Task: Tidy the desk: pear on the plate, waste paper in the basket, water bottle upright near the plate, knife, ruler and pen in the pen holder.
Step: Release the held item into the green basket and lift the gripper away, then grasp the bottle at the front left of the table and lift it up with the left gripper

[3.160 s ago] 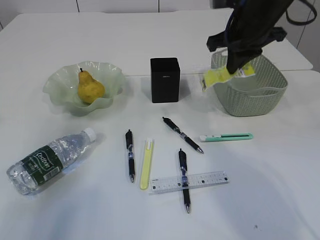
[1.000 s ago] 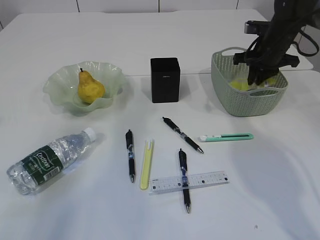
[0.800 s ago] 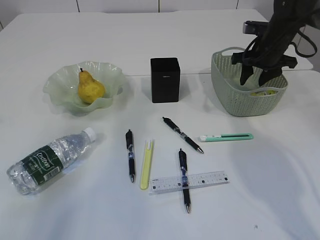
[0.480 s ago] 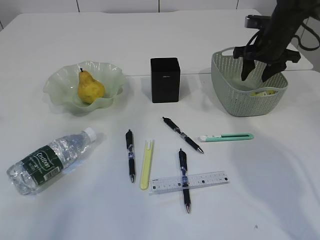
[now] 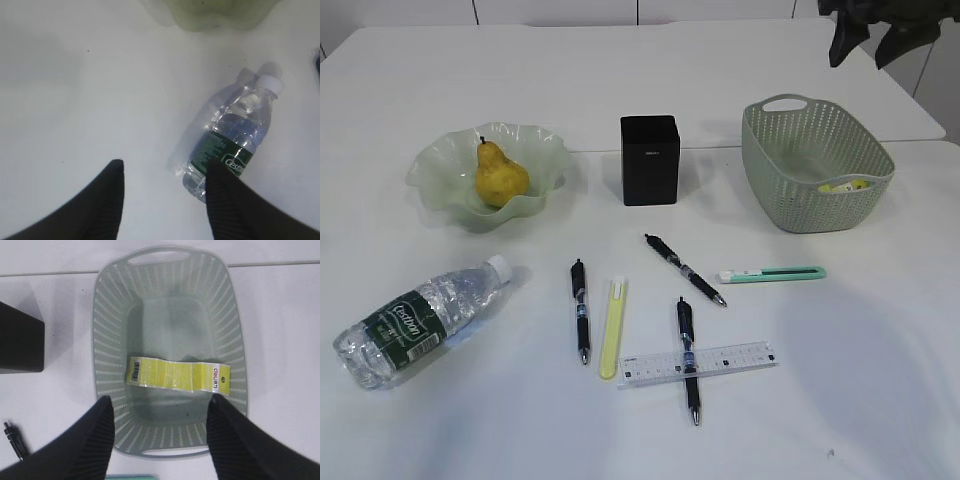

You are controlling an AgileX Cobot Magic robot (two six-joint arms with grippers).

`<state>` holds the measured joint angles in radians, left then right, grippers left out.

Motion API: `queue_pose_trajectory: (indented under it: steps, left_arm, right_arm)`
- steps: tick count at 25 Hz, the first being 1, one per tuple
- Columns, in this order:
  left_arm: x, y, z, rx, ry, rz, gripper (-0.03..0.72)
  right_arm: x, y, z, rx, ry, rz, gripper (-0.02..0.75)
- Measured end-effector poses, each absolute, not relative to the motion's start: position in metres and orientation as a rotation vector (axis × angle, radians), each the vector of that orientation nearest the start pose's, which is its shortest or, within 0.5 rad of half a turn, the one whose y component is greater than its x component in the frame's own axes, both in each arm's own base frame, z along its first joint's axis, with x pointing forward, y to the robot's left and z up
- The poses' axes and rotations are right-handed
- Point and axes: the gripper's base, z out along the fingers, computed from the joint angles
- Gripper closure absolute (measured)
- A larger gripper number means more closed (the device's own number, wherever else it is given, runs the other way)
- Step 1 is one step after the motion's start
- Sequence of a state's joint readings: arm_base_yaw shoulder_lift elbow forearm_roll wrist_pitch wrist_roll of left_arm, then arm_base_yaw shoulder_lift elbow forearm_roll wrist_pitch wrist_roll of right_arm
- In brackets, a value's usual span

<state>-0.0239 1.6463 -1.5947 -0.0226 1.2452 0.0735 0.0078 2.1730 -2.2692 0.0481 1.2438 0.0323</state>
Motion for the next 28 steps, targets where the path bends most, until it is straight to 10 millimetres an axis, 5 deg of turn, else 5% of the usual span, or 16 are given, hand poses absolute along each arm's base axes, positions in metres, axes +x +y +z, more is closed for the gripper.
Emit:
queue_pose_trajectory:
  steps: [9,15,22,28]
  left_arm:
    - [0.342,-0.011,0.347,0.13,2.777,-0.025,0.324]
    - [0.341,-0.013,0.348,0.125,2.776,-0.061,0.324]
    - [0.341,-0.013,0.348,0.124,2.776,-0.063,0.324]
    - [0.341,-0.013,0.348,0.124,2.776,-0.063,0.324]
  right_arm:
    - [0.447,0.011,0.376,-0.028,2.53,0.114,0.274]
    - [0.418,0.01,0.388,-0.079,2.552,0.083,0.276]
    - [0.378,0.008,0.366,-0.079,2.668,0.058,0.276]
    - [0.334,0.007,0.322,-0.025,2.684,0.062,0.277]
